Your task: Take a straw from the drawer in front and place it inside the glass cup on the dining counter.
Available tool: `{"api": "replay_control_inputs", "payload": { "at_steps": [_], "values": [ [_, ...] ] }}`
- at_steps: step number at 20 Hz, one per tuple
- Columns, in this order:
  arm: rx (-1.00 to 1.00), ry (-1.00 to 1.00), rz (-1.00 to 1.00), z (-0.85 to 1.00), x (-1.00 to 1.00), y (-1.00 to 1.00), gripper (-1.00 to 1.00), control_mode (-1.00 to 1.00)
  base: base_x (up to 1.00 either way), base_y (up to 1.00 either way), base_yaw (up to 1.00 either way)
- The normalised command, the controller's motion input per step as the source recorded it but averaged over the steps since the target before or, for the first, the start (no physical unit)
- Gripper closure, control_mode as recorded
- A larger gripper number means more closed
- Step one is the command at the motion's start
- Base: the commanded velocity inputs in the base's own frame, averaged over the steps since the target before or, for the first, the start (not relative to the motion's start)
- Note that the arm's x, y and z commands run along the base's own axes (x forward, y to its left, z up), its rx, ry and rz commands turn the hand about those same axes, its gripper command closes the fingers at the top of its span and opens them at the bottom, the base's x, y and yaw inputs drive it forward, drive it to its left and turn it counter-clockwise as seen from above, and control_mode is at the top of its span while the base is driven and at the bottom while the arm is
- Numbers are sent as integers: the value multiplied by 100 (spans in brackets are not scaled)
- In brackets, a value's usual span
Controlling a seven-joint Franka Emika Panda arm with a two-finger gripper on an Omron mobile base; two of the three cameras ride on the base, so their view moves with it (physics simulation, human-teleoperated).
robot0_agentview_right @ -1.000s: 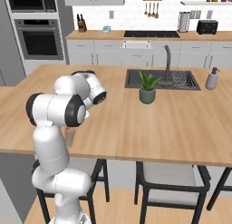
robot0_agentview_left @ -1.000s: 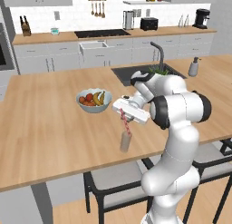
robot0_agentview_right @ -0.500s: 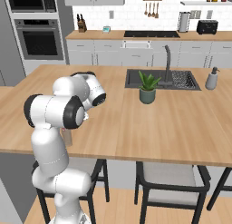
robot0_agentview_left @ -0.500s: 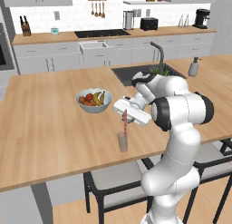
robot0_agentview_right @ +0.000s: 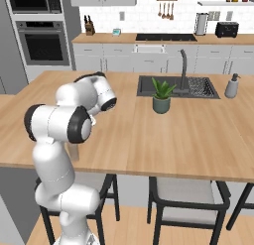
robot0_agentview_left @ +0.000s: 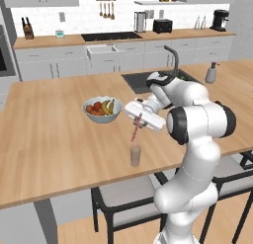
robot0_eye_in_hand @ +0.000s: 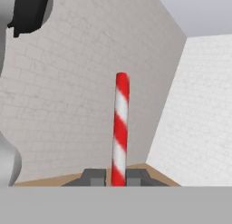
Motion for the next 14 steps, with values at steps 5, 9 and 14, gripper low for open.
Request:
{"api": "replay_control_inputs", "payload": {
  "at_steps": [5,9,14],
  "values": [
    [0,0,-4,13,-1,-6,100,-100,0,0,0],
    [-2,2,-9,-12,0,-26,100,-100,0,0,0],
    [-3,6,-10,-21,0,-13,100,-100,0,0,0]
  ]
}}
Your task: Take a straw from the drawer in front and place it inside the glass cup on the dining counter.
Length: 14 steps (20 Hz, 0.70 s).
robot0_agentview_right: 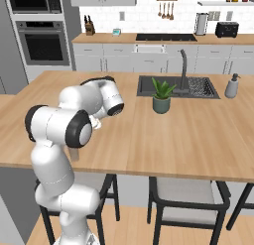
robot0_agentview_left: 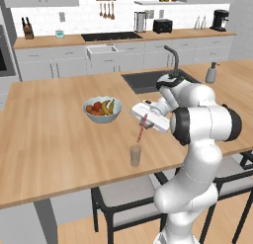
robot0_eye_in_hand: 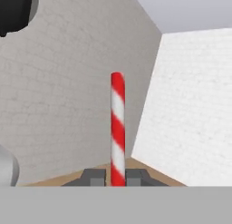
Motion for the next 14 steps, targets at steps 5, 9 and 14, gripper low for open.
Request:
{"api": "replay_control_inputs", "payload": {
  "at_steps": [5,9,14],
  "values": [
    [0,7,-6,-14,0,3,100,-100,0,0,0],
    [0,6,-5,-11,0,6,100,-100,0,0,0],
    [0,6,-5,-13,7,4,100,-100,0,0,0]
  ]
}}
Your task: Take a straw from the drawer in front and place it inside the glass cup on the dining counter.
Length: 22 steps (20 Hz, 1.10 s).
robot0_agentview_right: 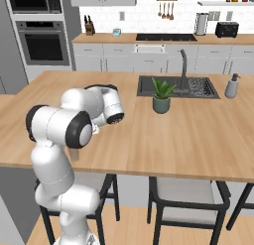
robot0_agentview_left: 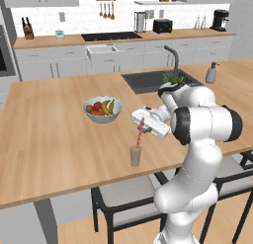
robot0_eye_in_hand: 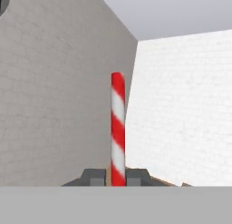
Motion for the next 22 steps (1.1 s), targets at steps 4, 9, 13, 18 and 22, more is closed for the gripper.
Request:
{"api": "replay_control_inputs", "payload": {
  "at_steps": [4,9,13,18,22],
  "values": [
    [0,4,-4,-13,13,0,100,-100,0,0,0],
    [0,3,-3,-14,18,0,100,-100,0,0,0],
    [0,2,-3,-15,18,0,100,-100,0,0,0],
    [0,3,-3,-21,13,2,100,-100,0,0,0],
    [0,3,-2,-20,11,11,100,-100,0,0,0]
  ]
}}
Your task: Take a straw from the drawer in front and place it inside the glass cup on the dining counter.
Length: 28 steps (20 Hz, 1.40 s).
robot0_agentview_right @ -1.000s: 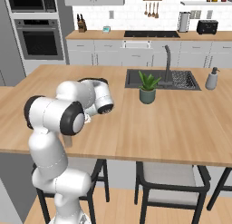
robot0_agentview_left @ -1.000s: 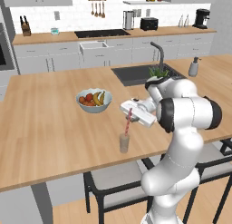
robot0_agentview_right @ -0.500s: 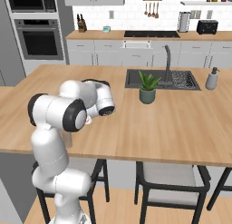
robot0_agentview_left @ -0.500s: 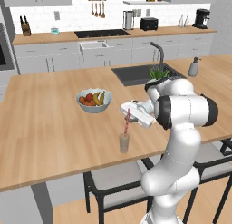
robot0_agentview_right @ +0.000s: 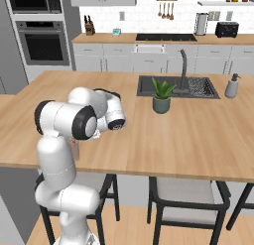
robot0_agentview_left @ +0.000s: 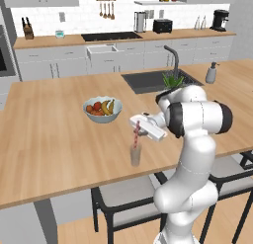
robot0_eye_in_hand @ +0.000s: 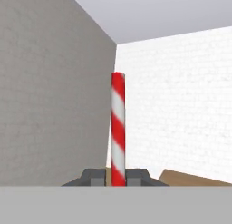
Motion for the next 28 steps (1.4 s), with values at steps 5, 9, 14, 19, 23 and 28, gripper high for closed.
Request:
{"api": "replay_control_inputs", "payload": {
  "at_steps": [5,9,14,19,23,28],
  "values": [
    [0,3,-2,-20,4,15,100,-100,0,0,0],
    [-3,2,-4,-24,0,1,100,-100,0,0,0],
    [-6,0,-6,-12,0,0,100,-100,0,0,0],
    [-7,0,-6,-1,0,0,-100,-100,0,0,0],
    [-5,0,-7,1,-7,0,-100,-100,0,0,0],
    [-2,-3,-6,47,-11,0,-100,-100,0,0,0]
  ]
}}
